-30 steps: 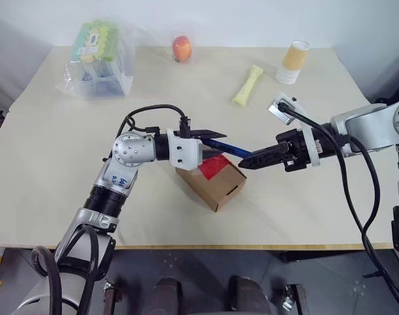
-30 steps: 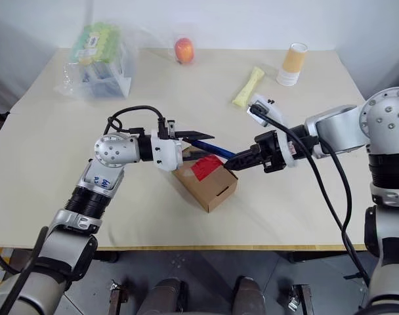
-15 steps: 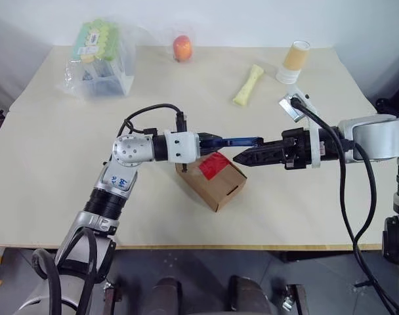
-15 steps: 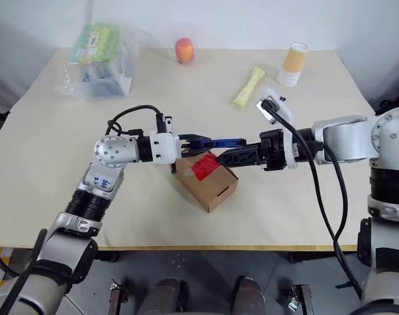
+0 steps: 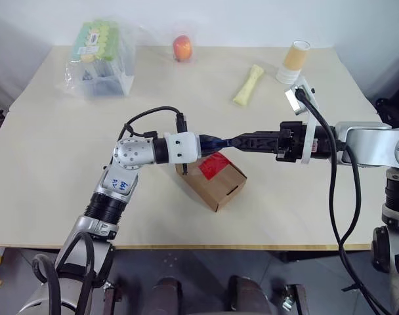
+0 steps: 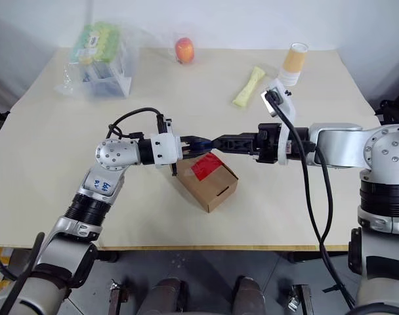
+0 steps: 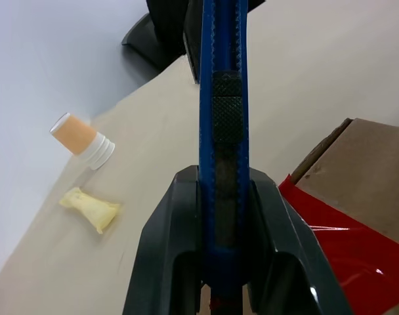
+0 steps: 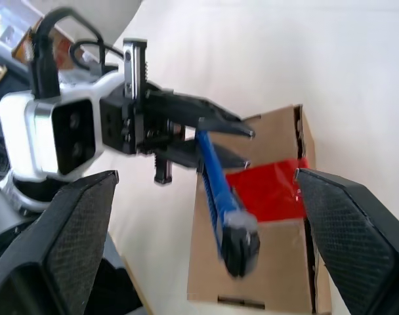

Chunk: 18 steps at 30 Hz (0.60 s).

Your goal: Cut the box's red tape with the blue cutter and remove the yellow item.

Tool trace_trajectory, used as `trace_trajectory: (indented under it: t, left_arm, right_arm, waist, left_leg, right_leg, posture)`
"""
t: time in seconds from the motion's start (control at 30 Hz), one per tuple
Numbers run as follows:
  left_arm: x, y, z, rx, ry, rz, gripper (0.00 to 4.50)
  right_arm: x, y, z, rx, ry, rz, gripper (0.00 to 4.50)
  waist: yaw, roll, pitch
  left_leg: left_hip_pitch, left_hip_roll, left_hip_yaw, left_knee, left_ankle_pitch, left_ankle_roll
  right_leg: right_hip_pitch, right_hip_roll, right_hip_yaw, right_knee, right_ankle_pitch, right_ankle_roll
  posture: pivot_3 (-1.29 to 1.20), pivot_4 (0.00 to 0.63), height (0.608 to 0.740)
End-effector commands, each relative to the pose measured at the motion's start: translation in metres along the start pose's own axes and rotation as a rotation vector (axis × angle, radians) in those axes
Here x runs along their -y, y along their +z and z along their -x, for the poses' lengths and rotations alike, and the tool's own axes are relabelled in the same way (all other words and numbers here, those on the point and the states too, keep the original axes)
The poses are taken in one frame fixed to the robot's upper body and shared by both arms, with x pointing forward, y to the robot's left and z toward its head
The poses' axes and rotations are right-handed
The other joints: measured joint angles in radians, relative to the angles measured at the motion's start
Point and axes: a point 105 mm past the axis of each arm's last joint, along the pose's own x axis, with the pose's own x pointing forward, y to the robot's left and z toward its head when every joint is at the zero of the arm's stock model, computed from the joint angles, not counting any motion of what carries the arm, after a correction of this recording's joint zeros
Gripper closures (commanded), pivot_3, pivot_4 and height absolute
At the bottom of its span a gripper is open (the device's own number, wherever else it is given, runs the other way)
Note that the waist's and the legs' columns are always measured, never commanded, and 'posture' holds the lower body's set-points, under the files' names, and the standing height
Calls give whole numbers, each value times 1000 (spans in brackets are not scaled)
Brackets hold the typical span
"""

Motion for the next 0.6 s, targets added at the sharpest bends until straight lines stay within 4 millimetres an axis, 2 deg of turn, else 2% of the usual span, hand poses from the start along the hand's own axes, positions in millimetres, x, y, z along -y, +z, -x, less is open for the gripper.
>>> trace_trajectory:
  t: [0.03,0.37,0.6]
  left_arm:
    - [-5,9,0,21,23,-29,4054]
    - [-4,9,-1,19,18,-32,4054]
    - [1,13,-2,45,-17,-12,4054]
  right_arm:
    - [-5,7,2,45,23,1,925]
    - [-5,-2,1,3,36,-6,4355]
    - [-4,-6,0,-11,44,-16,4348]
  waist:
    - [0,0,0]
    - [0,0,0]
    - [0,0,0]
  left_leg:
    - [0,0,0,0,0,0]
    - [0,0,0,0,0,0]
    - [0,0,0,0,0,0]
  right_leg:
    - [0,0,0,0,0,0]
    - [0,0,0,0,0,0]
    - [0,0,0,0,0,0]
  posture:
    - [0,150,740]
    - [0,150,740]
    - [0,150,740]
